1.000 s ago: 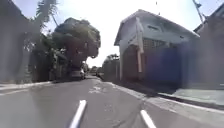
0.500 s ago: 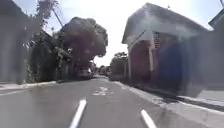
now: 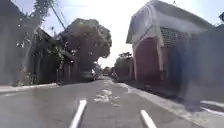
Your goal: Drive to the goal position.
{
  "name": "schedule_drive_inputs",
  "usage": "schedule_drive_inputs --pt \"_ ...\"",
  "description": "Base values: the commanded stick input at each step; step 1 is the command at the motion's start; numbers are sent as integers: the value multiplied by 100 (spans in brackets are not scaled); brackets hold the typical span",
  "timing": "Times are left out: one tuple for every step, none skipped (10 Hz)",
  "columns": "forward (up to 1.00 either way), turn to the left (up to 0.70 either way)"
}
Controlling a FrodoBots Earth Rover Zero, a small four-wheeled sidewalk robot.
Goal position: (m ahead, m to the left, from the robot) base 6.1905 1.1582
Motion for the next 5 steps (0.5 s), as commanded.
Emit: schedule_drive_inputs --pt "100 -25" --pt "100 -19" --pt "100 -3" --pt "100 0" --pt "100 -3"
